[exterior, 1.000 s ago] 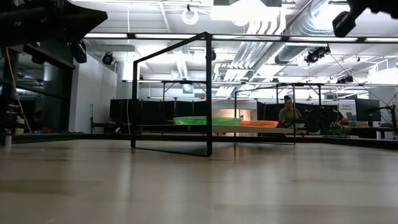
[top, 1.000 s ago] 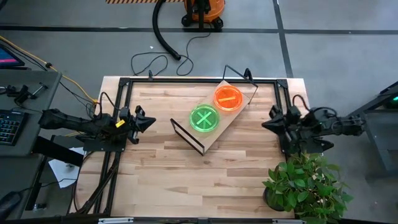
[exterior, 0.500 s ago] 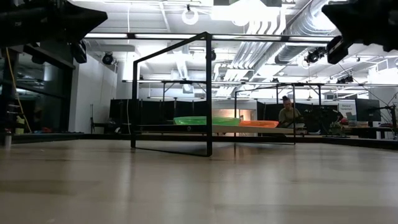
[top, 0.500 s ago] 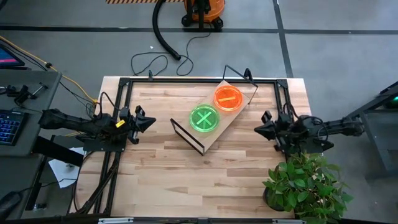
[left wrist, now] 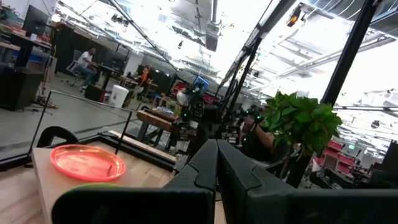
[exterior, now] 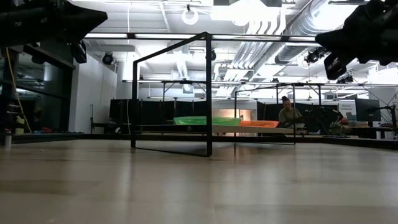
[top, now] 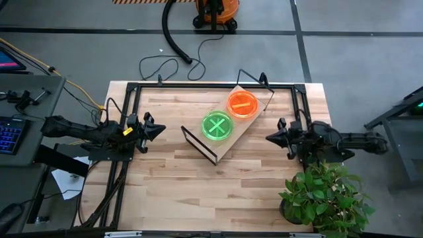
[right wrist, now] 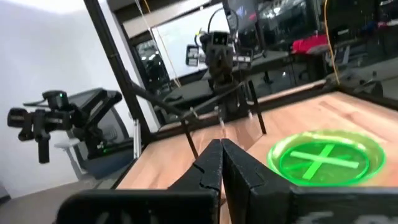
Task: Place and stack plates onto a shelf
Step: Return to Home Position
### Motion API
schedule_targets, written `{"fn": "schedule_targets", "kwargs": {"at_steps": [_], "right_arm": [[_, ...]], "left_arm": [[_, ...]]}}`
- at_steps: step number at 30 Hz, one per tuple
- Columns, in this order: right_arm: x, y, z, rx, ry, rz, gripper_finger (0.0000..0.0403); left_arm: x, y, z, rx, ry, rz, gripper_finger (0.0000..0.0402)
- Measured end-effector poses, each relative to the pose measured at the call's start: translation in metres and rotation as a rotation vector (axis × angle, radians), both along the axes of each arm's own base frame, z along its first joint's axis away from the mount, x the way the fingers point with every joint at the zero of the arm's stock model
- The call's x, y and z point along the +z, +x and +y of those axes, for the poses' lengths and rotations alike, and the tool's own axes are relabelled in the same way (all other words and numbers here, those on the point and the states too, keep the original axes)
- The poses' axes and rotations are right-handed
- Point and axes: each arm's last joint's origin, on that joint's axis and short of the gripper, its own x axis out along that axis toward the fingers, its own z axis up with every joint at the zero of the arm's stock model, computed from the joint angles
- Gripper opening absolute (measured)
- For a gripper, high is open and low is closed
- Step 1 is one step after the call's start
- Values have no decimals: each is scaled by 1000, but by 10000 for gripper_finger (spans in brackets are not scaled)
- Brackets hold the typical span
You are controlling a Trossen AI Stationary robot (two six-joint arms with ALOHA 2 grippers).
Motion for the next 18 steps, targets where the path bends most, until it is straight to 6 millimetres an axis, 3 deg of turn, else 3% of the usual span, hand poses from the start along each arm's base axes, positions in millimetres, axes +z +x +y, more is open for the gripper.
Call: {"fn": "schedule_targets", "kwargs": {"at_steps": [9, 18], "right_arm": [[-14, 1, 0, -2, 3, 146, 0], [-15, 1, 0, -4, 101, 166, 0]], "left_arm": [[0, 0, 0, 0, 0, 0, 1], [0, 0, 0, 0, 0, 0, 1]]}}
